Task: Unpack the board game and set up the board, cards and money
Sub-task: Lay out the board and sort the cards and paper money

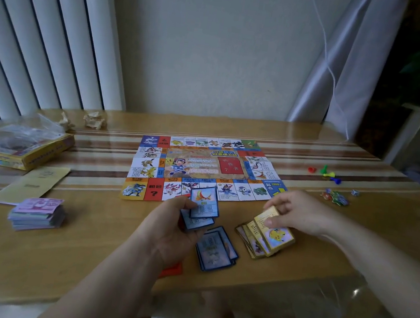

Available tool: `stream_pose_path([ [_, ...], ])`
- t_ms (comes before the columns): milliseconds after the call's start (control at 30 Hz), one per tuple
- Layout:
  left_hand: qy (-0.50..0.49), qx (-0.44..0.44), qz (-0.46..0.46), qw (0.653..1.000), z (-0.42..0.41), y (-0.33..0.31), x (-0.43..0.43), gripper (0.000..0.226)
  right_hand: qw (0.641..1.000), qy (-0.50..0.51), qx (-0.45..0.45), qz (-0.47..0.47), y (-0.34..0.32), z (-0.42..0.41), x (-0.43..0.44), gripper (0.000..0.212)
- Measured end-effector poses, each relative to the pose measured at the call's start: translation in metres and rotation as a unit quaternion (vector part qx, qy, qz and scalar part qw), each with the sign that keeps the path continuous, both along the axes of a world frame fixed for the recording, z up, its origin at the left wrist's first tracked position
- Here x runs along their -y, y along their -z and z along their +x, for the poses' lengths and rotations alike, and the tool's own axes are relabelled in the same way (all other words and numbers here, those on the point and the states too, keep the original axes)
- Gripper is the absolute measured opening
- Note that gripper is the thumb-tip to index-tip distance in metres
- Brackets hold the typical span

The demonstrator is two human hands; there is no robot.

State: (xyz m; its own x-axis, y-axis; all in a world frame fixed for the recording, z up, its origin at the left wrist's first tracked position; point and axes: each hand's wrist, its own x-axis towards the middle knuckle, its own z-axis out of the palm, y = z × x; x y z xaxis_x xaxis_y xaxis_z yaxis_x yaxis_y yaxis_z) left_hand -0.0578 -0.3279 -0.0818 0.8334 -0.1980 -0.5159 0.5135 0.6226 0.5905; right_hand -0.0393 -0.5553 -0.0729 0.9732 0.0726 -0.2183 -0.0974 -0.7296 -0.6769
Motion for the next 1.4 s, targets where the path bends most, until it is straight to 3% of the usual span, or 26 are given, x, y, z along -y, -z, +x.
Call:
stream_pose_path([
  [300, 0.002, -0.002, 0.002, 1.0, -0.001, 0.0, 0.0, 0.006, 0.999, 0.022, -0.014, -0.03, -0.003, 0.002, 0.012, 0.006],
  [500, 0.005, 0.001, 0.009, 1.0, -0.002, -0.001, 0.0, 0.005, 0.998, 0.013, -0.029, 0.053, -0.01, 0.0, 0.005, 0.009],
  [700, 0.028, 0.004, 0.019, 0.999, -0.005, 0.002, 0.0, 0.008, 0.971, 0.024, -0.053, 0.233, -0.017, -0.002, -0.015, 0.017],
  [867, 0.022, 0.037, 0.081, 0.996, -0.011, 0.005, -0.005, 0.021, 0.957, 0.019, -0.05, 0.286, -0.011, -0.002, -0.05, 0.014],
  [1100, 0.019, 0.12, 0.151, 0.981, -0.014, 0.003, -0.008, 0.016, 0.969, 0.002, -0.013, 0.246, -0.011, 0.003, -0.059, 0.016],
  [1267, -0.036, 0.136, 0.186, 0.972, -0.006, 0.005, -0.015, 0.018, 0.997, 0.011, 0.051, 0.051, -0.004, 0.002, -0.024, 0.022],
  [1400, -0.037, 0.129, 0.166, 0.977, -0.003, 0.005, -0.013, 0.018, 0.998, 0.024, 0.044, 0.027, 0.008, -0.001, -0.015, 0.023],
])
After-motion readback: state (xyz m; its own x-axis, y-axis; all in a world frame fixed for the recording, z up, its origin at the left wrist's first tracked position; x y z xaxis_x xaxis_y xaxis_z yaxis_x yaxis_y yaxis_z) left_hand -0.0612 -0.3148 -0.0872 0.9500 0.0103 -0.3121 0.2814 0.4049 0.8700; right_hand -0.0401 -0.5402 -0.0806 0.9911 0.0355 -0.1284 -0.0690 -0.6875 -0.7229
